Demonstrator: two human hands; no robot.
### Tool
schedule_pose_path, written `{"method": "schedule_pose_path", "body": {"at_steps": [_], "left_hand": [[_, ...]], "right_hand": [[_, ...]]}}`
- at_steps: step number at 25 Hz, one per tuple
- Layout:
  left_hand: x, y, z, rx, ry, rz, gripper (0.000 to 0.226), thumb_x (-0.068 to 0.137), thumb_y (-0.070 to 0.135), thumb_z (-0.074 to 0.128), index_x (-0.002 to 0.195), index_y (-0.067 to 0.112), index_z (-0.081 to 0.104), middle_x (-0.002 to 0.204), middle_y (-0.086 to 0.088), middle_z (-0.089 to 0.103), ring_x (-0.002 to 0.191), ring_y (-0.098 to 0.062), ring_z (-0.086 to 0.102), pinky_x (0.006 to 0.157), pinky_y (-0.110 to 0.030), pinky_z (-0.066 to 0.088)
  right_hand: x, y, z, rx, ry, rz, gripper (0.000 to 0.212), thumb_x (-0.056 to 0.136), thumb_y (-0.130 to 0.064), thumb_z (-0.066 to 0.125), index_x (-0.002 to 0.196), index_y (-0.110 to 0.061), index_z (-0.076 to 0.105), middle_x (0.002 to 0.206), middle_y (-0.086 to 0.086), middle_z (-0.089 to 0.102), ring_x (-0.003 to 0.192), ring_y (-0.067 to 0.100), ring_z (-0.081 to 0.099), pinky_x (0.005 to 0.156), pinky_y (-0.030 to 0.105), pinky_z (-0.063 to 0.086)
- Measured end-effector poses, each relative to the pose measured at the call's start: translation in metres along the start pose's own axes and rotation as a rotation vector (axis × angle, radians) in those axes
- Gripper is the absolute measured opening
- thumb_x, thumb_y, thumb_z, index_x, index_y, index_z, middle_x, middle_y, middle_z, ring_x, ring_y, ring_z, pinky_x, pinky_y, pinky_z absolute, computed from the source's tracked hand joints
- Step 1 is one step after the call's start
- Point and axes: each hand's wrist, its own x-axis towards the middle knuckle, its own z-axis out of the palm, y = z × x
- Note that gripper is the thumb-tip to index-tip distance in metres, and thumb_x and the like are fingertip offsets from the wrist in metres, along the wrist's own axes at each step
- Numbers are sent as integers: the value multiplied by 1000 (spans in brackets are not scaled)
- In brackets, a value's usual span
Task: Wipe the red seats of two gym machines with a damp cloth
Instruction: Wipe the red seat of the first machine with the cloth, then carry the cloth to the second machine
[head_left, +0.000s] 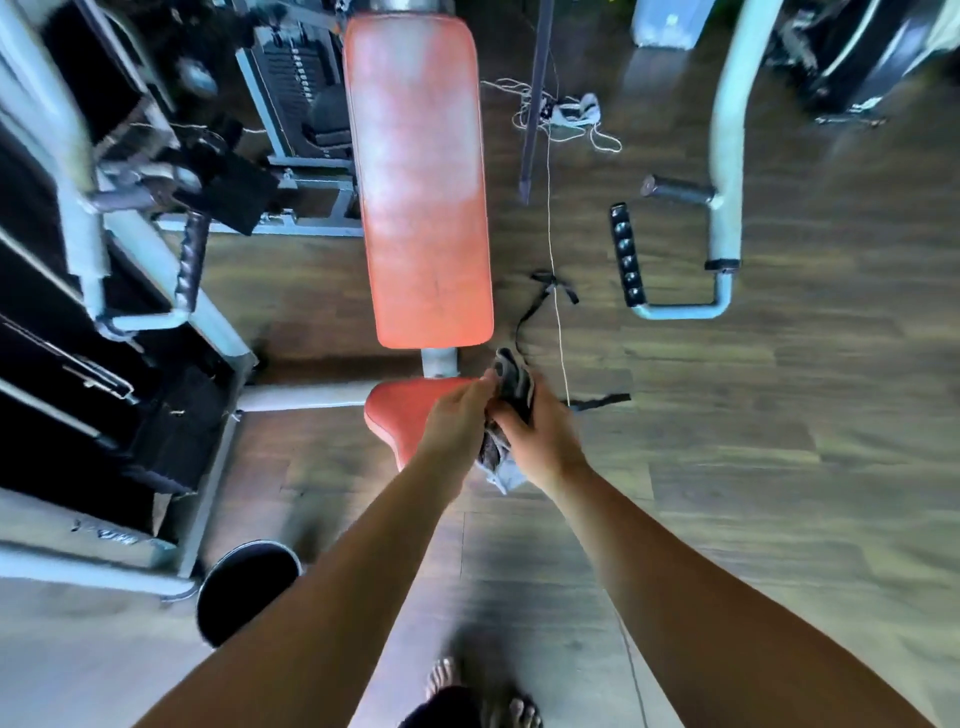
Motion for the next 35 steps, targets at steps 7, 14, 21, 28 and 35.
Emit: {"method": "schedule_pose_path", "body": {"at_steps": [7,14,21,28,35], "left_hand": [[36,14,-3,737,-246,350,30,101,36,57,122,24,75,122,6,69,108,-15,64,86,-29,45],[72,30,63,1069,-461,449,26,99,36,58,114,23,76,117,-3,74,110,-26,66,91,-34,52],[84,60,138,1076,-628,595,25,95,31,60,110,20,78,113,1,76,107,-19,69,93,-32,54],[106,88,247,1053,-717,699,21,95,32,61,103,22,77,99,6,74,97,-16,68,86,-32,53],[188,106,441,1160,-714,749,30,88,42,57,96,22,78,94,3,72,94,-23,69,81,-34,56]], "right_hand": [[-2,14,-68,-194,149,82,43,92,-33,69,132,-21,58,108,-2,71,100,16,64,83,26,45],[-4,33,-117,-188,358,188,44,89,-33,70,131,-32,56,107,2,74,100,25,68,85,36,56],[9,43,-171,-155,479,237,52,90,-34,68,137,-41,48,113,-1,71,105,25,66,81,24,44],[44,65,-254,-145,616,282,54,87,-38,72,138,-36,52,117,3,73,110,25,66,80,21,40],[128,124,-419,-154,620,277,50,90,-35,71,137,-34,54,107,1,70,102,22,62,65,15,36]]}}
